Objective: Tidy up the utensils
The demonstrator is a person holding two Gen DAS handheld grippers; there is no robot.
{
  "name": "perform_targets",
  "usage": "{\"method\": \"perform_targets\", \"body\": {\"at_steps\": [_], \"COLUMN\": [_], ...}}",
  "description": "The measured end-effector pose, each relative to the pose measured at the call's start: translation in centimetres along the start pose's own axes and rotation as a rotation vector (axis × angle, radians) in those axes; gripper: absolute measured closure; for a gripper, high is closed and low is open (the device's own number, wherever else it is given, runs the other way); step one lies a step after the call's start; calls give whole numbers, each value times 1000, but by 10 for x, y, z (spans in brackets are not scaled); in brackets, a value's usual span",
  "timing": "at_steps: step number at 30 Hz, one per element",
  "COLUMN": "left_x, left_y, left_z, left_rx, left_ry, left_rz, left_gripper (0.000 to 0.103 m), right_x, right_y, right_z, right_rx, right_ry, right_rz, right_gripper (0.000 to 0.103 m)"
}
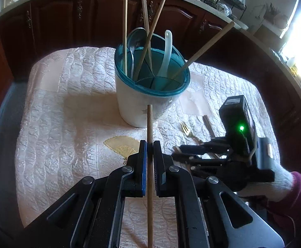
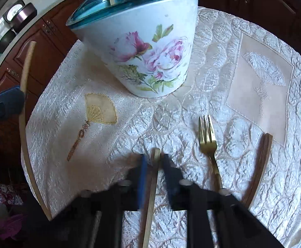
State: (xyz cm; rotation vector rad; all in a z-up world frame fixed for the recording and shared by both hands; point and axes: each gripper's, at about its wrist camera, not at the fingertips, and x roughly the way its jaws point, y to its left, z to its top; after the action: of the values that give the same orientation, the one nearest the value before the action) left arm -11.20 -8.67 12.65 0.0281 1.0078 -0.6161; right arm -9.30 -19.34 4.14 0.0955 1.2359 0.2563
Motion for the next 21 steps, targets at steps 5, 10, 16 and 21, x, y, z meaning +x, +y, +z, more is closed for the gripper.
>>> {"method": "perform_targets", "body": {"at_steps": [5, 10, 16, 21], "left_x": [-15, -32, -54, -74], "left_y": [2, -3, -9, -11], "left_z": [0, 2, 4, 10], "left_rx": [-14, -17, 1, 9], "left_ry": [-27, -59, -95, -125], "left_rz": [-2, -11, -21, -20], "left_gripper": [98, 98, 98, 98], "right_x": [-49, -109, -164, -193], "right_y": [0, 2, 5, 19], "right_z": [-7, -17, -31, -33], "right_rx": [-21, -37, -46, -80], "right_ry": [-96, -212, -324, -383], "right_rz": [55, 100, 140, 142], "right_gripper": [98, 98, 98, 98]}}
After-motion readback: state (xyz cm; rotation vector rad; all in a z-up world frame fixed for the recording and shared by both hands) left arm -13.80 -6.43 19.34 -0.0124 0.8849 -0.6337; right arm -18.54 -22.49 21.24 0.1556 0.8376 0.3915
